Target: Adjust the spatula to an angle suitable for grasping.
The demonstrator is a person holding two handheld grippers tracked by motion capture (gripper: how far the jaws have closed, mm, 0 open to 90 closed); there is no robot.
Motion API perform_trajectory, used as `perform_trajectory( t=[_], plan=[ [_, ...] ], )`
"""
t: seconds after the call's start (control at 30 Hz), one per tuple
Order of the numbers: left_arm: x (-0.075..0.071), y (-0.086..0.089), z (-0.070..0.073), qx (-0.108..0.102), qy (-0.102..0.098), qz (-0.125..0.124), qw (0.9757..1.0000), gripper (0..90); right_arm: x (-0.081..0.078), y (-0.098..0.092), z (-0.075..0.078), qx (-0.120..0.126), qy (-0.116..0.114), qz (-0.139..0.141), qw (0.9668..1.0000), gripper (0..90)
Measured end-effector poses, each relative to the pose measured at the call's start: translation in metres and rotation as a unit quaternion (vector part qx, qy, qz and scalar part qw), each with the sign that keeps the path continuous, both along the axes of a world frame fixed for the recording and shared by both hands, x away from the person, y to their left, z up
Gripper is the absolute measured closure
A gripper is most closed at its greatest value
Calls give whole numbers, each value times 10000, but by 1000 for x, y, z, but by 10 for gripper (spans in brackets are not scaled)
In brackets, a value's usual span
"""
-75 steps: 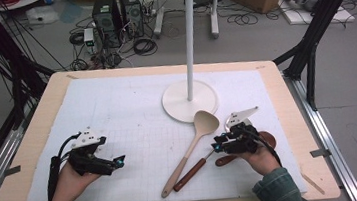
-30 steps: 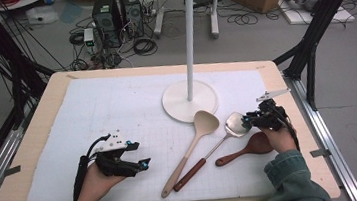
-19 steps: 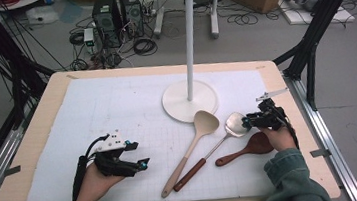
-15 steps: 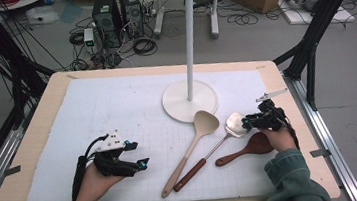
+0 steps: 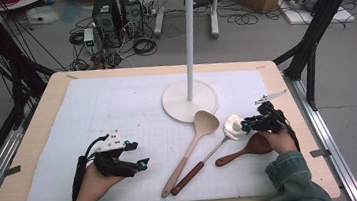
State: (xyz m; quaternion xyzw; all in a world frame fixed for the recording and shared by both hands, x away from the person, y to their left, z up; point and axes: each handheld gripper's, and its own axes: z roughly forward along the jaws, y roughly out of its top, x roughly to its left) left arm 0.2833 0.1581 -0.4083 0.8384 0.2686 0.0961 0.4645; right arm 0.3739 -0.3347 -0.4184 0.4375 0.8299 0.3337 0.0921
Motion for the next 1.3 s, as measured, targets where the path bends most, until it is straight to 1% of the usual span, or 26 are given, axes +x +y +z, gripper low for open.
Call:
perform_trajectory(
  t=[0.1, 0.2, 0.27, 0.37, 0.4, 0.43, 0.53, 0.6, 0.63, 0.7, 0.73, 0.8, 0.97, 1.0, 1.13, 1.17, 1.3],
  plan=[
    [0, 0, 0, 2, -3, -3, 10000, 292, 0, 0, 0, -13, 10, 11, 10000, 712],
    [-1, 0, 0, 4, -3, -3, 10000, 292, -1, 1, 1, -28, -4, 2, 10000, 681],
    [-1, 0, 0, 6, -8, -8, 10000, 292, -4, 2, 4, -45, -138, 0, 9999, 676],
    [-1, 0, 0, 10, -1, -17, 10000, 292, -10, 4, 9, -113, -241, 26, 9996, 656],
    [-1, -1, 0, 10, 0, -22, 10000, 292, -11, 4, 10, -136, -286, 47, 9995, 665],
    [0, -1, 0, 11, -3, -29, 10000, 291, -13, 4, 11, -43, -272, 94, 9996, 679],
    [-1, -1, 0, 3, -3, -24, 10000, 291, -19, 6, 13, -31, -318, 196, 9993, 673],
    [-1, -1, 0, 18, -7, -26, 10000, 291, -22, 10, 14, 22, -361, 363, 9987, 670],
    [-1, -2, 0, 15, -1, -23, 10000, 291, -25, 13, 14, 5, -357, 443, 9984, 668],
    [-1, -2, 0, 6, 2, -36, 10000, 291, -28, 21, 16, 19, -349, 677, 9971, 661],
    [-1, -2, 0, 7, 1, -37, 10000, 291, -30, 26, 17, -2, -369, 825, 9959, 657],
    [-1, -2, 0, 6, 4, -40, 10000, 290, -33, 33, 17, 27, -355, 1027, 9941, 648],
    [-1, -1, 0, 16, -5, -25, 10000, 290, -38, 49, 18, 169, -321, 1366, 9900, 631],
    [-1, -1, 0, 20, -13, -29, 10000, 290, -39, 51, 17, 171, -335, 1434, 9890, 629],
    [-1, -1, 0, 2, -18, -29, 10000, 290, -42, 66, 15, 163, -266, 1736, 9843, 617],
    [-1, -1, 0, 1, -25, -29, 10000, 290, -43, 68, 15, 152, -251, 1784, 9835, 614],
    [-1, -1, 0, -4, -24, -23, 10000, 289, -45, 80, 13, 151, -224, 2039, 9786, 603]
  ],
)
